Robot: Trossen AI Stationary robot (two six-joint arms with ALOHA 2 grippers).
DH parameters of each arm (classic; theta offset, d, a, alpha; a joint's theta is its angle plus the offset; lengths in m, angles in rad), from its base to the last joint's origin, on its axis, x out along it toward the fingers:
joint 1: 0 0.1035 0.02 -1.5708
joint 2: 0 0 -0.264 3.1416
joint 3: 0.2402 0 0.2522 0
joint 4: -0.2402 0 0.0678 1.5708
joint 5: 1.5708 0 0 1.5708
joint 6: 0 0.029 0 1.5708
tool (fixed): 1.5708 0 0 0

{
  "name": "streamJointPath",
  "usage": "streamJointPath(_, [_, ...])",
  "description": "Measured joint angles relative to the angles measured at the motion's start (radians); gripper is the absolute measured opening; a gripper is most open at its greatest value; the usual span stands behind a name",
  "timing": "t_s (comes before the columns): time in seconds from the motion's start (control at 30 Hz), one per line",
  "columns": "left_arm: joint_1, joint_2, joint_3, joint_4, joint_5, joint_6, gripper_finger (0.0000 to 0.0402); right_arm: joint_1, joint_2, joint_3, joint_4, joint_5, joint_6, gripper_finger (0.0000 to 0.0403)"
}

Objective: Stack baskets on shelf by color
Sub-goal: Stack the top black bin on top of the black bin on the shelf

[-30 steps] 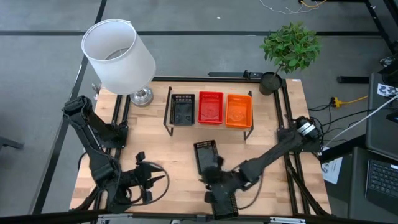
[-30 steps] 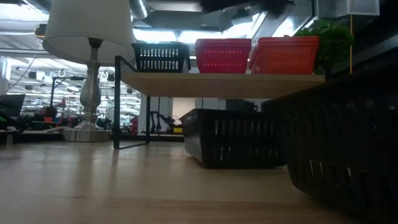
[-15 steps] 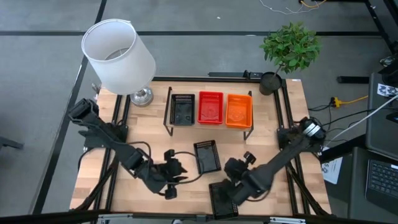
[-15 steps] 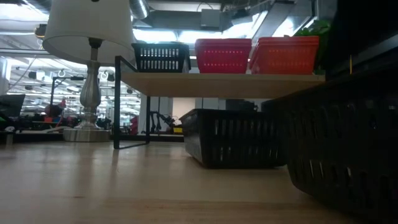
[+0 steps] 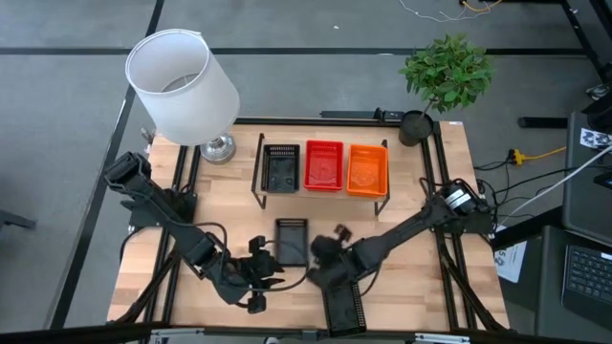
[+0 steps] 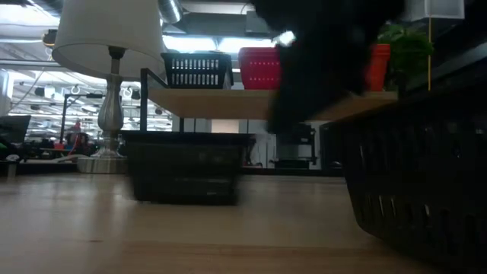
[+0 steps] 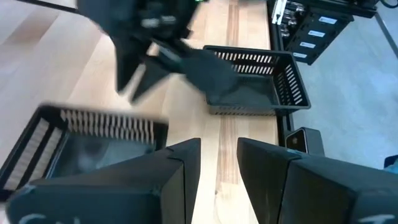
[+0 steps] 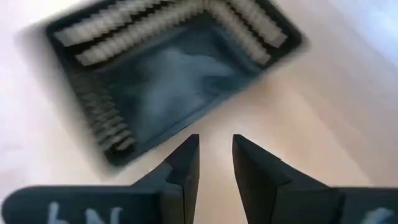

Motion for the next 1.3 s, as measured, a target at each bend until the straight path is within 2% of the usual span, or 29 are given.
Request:
streamJointPath(0.07, [0.000,0.000,0.000,-0.003,-0.001,0.000,0.0098,0.003,-0.004,0.006,0.113,-0.013,-0.104,0.0096])
streamJointPath(0.13, [0.000,0.000,0.000,-0.013,0.001,-0.002,0.0098,0.014,-0.006,0.030,0.104,-0.016,-0.129,0.0096])
streamJointPath(0.27, [0.000,-0.001,0.002,-0.080,0.046,-0.002,0.0098,0.060,-0.006,0.099,-0.021,-0.025,-0.092,0.0096])
streamJointPath(0.4, [0.003,-0.001,0.002,-0.166,0.095,-0.008,0.0102,0.149,-0.006,0.195,-0.252,0.022,-0.045,0.0096])
streamJointPath(0.47, [0.009,-0.001,0.002,-0.187,0.098,-0.005,0.0105,0.197,-0.006,0.248,-0.432,0.067,0.025,0.0096])
streamJointPath(0.57, [0.025,0.005,0.002,-0.194,0.111,0.008,0.0112,0.265,-0.008,0.314,-0.714,0.110,0.248,0.0094])
streamJointPath(0.7, [0.058,0.058,0.001,-0.198,0.212,0.042,0.0126,0.354,-0.009,0.358,-0.961,0.114,0.512,0.0092])
streamJointPath(0.93, [0.107,0.159,0.002,-0.191,0.241,0.101,0.0137,0.440,-0.027,0.343,-0.950,0.092,0.644,0.0091])
streamJointPath(1.3, [0.142,0.230,0.002,-0.205,0.231,0.107,0.0138,0.457,-0.026,0.341,-0.949,0.083,0.680,0.0091])
